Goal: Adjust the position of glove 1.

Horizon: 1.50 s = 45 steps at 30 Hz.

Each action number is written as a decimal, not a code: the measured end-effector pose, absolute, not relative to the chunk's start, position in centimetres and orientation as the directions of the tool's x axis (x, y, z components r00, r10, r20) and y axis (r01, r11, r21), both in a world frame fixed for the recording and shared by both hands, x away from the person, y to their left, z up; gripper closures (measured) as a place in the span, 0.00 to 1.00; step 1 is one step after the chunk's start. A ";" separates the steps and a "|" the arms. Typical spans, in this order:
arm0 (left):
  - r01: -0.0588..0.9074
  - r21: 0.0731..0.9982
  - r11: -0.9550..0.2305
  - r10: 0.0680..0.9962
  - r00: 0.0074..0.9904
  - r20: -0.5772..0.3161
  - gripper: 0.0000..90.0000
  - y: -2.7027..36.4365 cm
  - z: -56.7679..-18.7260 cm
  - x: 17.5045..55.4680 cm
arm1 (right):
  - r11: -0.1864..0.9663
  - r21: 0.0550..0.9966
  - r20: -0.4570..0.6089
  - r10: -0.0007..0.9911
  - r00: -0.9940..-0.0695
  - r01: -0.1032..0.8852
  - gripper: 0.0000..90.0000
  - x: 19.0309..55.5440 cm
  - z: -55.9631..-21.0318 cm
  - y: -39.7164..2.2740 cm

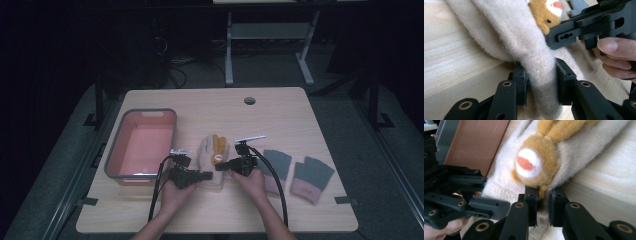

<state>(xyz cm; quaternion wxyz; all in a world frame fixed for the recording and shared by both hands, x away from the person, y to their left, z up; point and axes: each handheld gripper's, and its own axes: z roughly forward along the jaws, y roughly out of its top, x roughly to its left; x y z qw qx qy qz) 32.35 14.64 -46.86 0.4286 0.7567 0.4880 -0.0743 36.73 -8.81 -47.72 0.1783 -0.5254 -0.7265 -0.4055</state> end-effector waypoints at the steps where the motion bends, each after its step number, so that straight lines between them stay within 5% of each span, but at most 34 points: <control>1: 0.802 0.578 -0.154 0.673 0.513 -0.532 0.75 14.6 -46.8 32.4 | 0.120 0.410 0.678 0.623 -0.390 0.904 0.91 36.7 -47.5 -8.8; 45: 0.704 0.696 -0.142 0.598 0.621 -0.507 0.76 15.4 -38.4 33.2 | 0.132 0.554 0.605 0.615 -0.507 0.822 0.92 36.6 -37.4 -9.5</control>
